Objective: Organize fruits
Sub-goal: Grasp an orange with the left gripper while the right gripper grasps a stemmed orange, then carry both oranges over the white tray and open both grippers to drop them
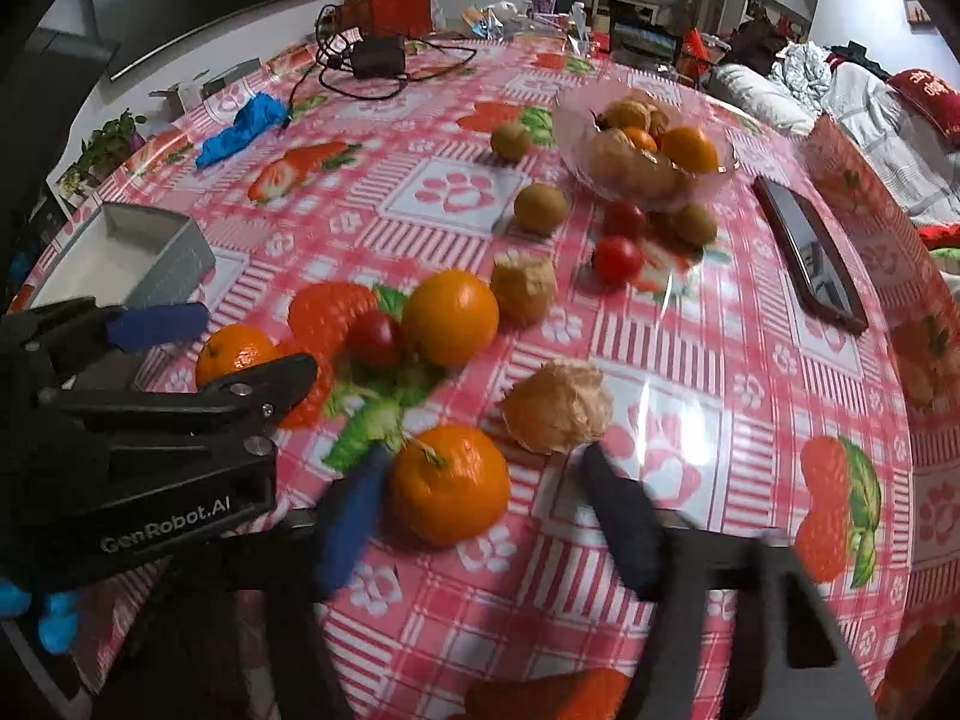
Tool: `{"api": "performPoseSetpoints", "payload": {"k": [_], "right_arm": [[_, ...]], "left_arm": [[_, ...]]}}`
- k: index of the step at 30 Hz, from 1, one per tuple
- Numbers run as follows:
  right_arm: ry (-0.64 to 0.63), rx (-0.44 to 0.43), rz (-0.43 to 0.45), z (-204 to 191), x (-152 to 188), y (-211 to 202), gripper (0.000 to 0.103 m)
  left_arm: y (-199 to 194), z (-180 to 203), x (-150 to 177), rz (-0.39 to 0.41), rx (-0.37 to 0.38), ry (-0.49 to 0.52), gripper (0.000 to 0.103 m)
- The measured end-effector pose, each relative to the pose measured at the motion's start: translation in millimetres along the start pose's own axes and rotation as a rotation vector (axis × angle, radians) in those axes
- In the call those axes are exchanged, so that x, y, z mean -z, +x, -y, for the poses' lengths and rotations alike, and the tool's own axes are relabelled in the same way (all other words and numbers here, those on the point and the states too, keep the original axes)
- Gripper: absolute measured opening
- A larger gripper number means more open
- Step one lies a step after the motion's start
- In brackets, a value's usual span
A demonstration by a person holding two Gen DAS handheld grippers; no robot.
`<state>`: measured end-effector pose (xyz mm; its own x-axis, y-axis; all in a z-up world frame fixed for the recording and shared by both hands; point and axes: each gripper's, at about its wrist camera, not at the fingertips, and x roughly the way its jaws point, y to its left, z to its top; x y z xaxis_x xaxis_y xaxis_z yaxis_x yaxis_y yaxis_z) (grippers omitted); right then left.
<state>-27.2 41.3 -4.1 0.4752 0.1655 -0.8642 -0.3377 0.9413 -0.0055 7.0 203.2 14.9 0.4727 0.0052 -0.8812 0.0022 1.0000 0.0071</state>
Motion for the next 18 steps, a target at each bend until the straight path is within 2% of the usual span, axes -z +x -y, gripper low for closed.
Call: {"api": "performPoseSetpoints", "payload": {"k": [1, 10, 18], "right_arm": [[0.006, -0.002, -0.001, 0, 0, -1, 0.037], [0.090, -0.059, -0.022, 22, 29, -29, 0.037], [0.139, -0.065, -0.025, 28, 50, -53, 0.037]], "left_arm": [[-2, 1, 1, 0.001, 0.001, 0.005, 0.041], [-27, 2, 36, -0.007, 0.087, -0.023, 0.041], [-64, -9, 60, 0.025, 0.120, -0.049, 0.041]]}}
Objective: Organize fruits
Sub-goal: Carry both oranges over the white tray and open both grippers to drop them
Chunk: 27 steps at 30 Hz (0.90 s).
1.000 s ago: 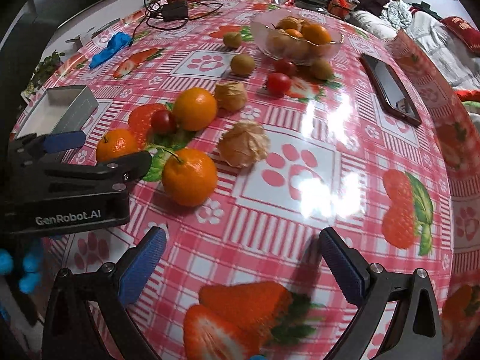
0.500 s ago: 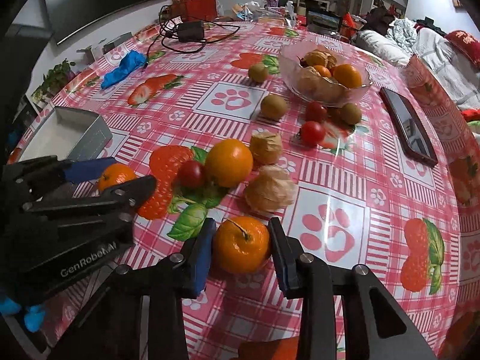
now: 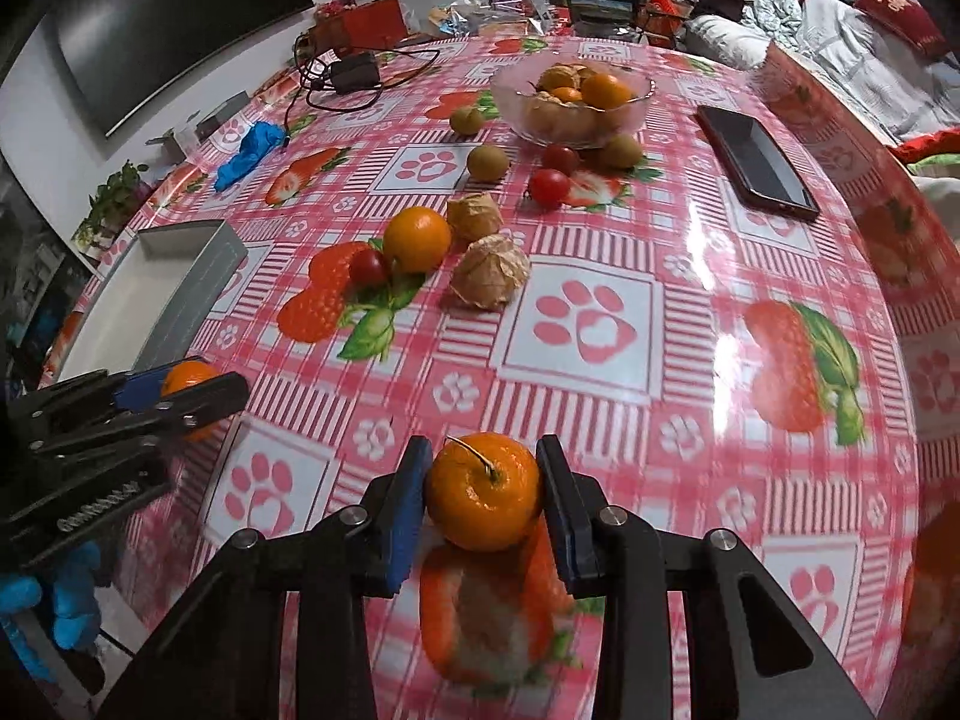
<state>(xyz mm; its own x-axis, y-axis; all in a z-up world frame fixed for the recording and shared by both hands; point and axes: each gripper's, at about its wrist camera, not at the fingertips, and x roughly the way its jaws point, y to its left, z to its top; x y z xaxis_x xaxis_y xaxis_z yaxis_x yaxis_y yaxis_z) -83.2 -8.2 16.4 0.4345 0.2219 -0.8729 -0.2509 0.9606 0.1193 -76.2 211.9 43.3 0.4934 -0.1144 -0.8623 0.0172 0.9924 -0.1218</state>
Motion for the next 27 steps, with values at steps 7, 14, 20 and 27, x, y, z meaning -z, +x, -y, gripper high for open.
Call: {"api": "performPoseSetpoints", "payload": {"k": [7, 14, 20, 27], "right_arm": [[0.013, -0.012, 0.003, -10, 9, -14, 0.037], [-0.018, -0.037, 0.023, -37, 3, -29, 0.037], [-0.052, -0.078, 0.031, -70, -9, -36, 0.037], [-0.133, -0.145, 0.020, -129, -26, -30, 0.037]], "left_arm": [[-38, -7, 10, 0.054, -0.007, 0.011, 0.041], [-66, -24, 15, 0.098, -0.018, -0.005, 0.041], [-84, -55, 19, 0.137, -0.050, -0.050, 0.041], [-89, -112, 28, 0.142, -0.133, -0.138, 0.041]]}}
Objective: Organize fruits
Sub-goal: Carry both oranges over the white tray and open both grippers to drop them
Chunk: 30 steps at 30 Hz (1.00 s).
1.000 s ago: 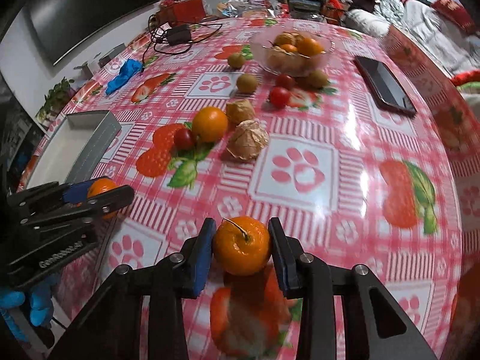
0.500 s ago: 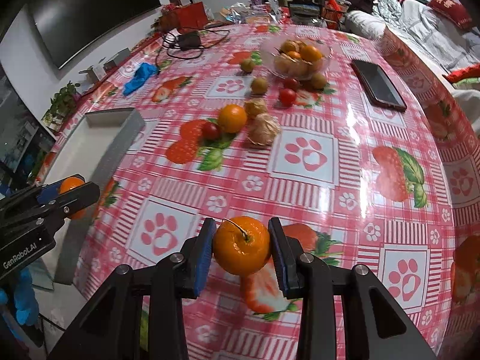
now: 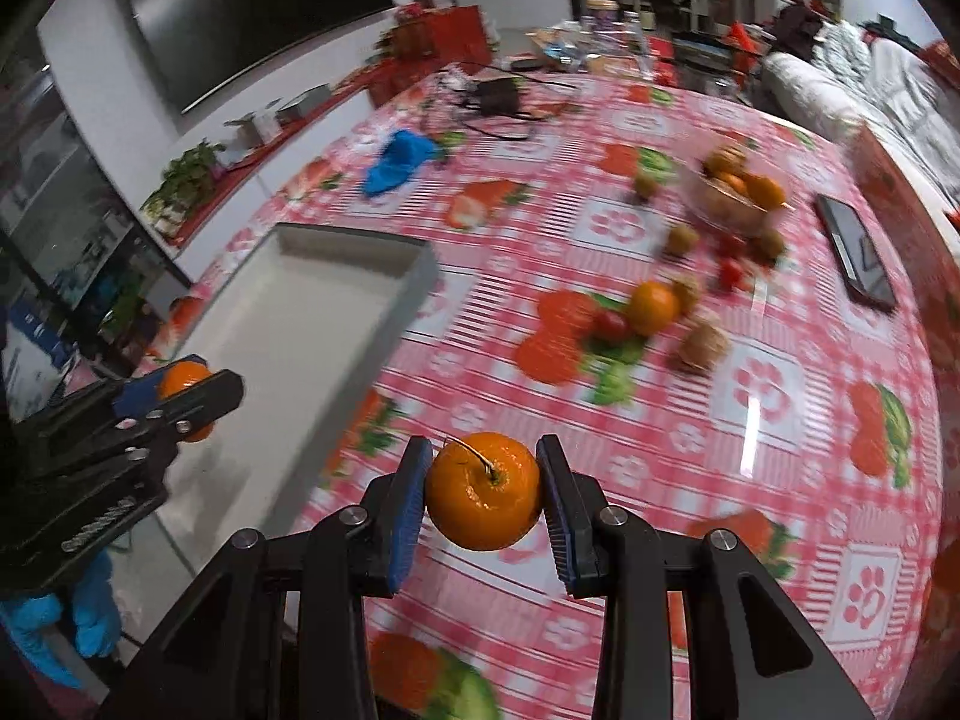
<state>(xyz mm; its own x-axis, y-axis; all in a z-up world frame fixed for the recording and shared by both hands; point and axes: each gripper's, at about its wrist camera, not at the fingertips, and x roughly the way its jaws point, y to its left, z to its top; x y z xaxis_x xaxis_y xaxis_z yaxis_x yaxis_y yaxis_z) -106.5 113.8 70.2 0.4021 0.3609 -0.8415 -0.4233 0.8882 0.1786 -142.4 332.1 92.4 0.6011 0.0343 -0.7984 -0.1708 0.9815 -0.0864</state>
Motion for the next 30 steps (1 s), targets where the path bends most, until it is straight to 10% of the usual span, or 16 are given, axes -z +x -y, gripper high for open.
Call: {"api": "performPoseSetpoints", "payload": {"k": [18, 25, 30], "right_arm": [[-0.164, -0.084, -0.130, -102, -25, 77, 0.037], [-0.160, -0.074, -0.160, -101, -26, 86, 0.038], [-0.122, -0.058, -0.120, -88, -29, 73, 0.081]], "left_arm": [[38, -68, 24, -0.093, -0.077, -0.109, 0.042], [44, -75, 27, -0.096, -0.115, -0.128, 0.072], [41, -83, 25, -0.102, -0.107, -0.185, 0.081]]}}
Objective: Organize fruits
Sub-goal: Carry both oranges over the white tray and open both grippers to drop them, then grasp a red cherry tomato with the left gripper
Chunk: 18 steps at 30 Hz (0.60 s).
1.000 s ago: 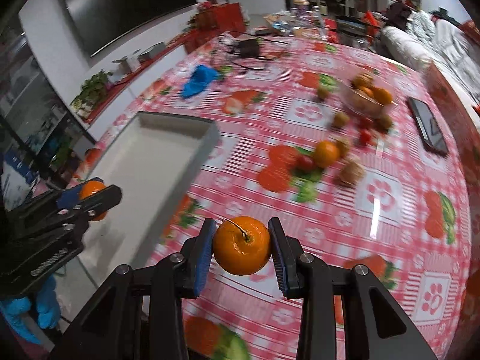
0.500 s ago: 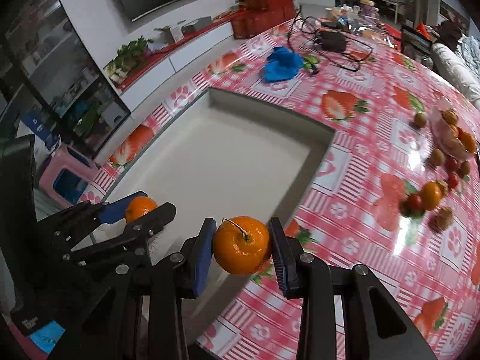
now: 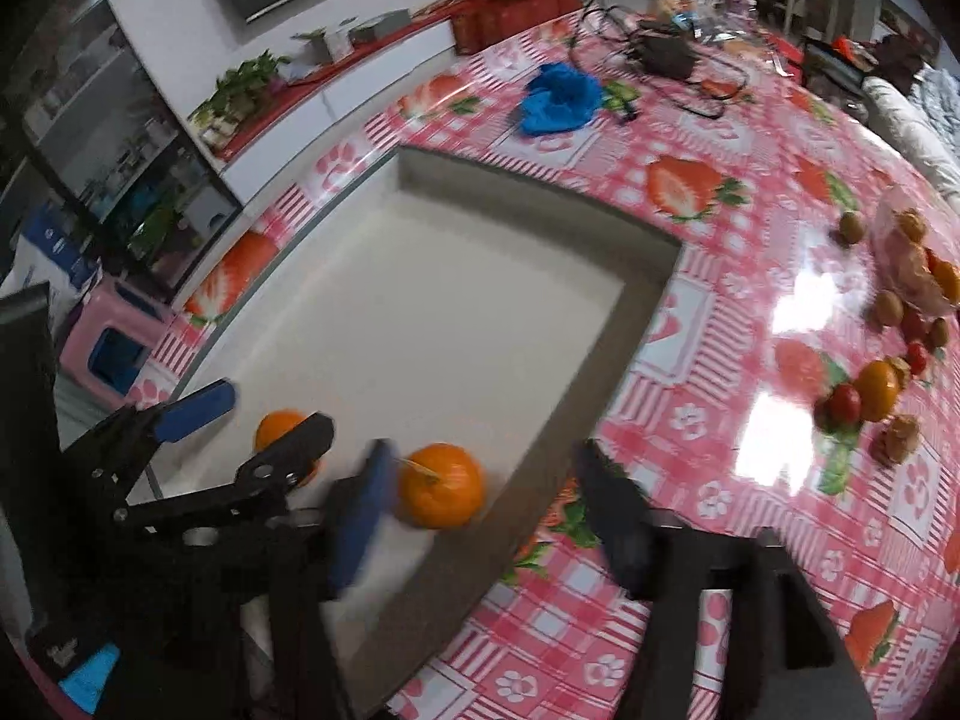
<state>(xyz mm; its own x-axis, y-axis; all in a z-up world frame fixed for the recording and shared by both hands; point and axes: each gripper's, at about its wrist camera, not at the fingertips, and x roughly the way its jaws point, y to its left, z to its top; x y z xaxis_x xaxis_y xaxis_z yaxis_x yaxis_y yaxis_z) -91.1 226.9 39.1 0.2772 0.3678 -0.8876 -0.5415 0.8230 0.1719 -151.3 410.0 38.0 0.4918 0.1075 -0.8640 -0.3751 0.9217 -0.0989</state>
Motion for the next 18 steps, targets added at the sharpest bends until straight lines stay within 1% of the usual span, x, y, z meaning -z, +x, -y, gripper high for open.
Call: {"api": "performPoseSetpoints", "payload": {"k": [4, 7, 8, 9, 10, 13, 16, 18], "right_arm": [[0.018, 0.012, 0.023, 15, 4, -15, 0.081], [0.045, 0.027, 0.034, 35, 10, -26, 0.081], [0.056, 0.037, 0.037, 42, 12, -30, 0.084], [0.072, 0.051, 0.041, 51, 14, -33, 0.092], [0.092, 0.065, 0.054, 62, 17, -38, 0.103], [0.145, 0.093, 0.075, 91, 24, -50, 0.103], [0.221, 0.117, 0.087, 130, 32, -63, 0.103], [0.264, 0.143, 0.094, 153, 38, -70, 0.103]], "left_arm": [[-12, 17, -3, 0.012, 0.004, 0.047, 0.081], [-26, 41, -7, 0.036, 0.035, 0.108, 0.081], [-31, 49, -8, 0.045, 0.045, 0.127, 0.081], [-36, 59, -9, 0.055, 0.056, 0.150, 0.081], [-42, 70, -11, 0.067, 0.067, 0.178, 0.081], [-56, 104, -17, 0.089, 0.098, 0.247, 0.081], [-66, 134, -23, 0.097, 0.131, 0.296, 0.081], [-71, 155, -27, 0.105, 0.139, 0.328, 0.081]]}}
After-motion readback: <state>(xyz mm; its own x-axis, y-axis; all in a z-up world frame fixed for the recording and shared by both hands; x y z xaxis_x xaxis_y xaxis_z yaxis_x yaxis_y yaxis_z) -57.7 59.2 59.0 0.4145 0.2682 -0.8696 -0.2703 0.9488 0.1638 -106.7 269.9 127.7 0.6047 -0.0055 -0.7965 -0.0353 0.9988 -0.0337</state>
